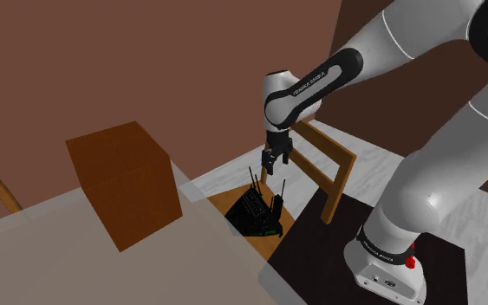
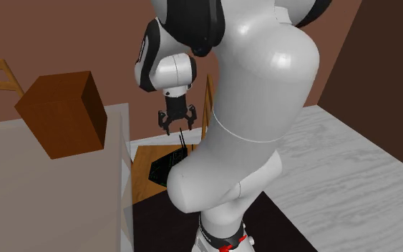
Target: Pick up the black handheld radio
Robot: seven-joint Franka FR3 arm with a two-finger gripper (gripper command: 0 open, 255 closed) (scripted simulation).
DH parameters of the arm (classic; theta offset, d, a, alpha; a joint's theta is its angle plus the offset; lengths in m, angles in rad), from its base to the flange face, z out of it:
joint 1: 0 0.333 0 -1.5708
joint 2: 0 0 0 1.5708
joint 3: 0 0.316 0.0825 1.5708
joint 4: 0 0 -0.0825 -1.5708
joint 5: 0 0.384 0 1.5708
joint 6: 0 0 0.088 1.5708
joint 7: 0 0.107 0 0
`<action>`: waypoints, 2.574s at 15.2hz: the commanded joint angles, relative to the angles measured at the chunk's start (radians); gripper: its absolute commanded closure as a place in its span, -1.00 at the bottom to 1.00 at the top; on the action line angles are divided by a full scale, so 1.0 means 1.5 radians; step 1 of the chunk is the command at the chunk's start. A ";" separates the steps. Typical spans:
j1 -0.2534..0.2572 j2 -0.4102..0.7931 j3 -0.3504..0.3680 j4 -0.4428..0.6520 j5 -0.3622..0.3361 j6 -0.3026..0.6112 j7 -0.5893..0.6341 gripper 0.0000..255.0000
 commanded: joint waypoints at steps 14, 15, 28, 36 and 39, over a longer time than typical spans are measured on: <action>-0.036 0.374 -0.040 0.093 -0.059 0.237 0.053 -1.00; -0.036 0.385 -0.040 0.095 -0.059 0.245 0.053 -1.00; -0.037 0.442 -0.038 0.108 -0.057 0.289 0.054 1.00; -0.036 0.401 -0.039 0.099 -0.058 0.258 0.053 1.00; -0.035 0.370 -0.040 0.092 -0.059 0.233 0.052 1.00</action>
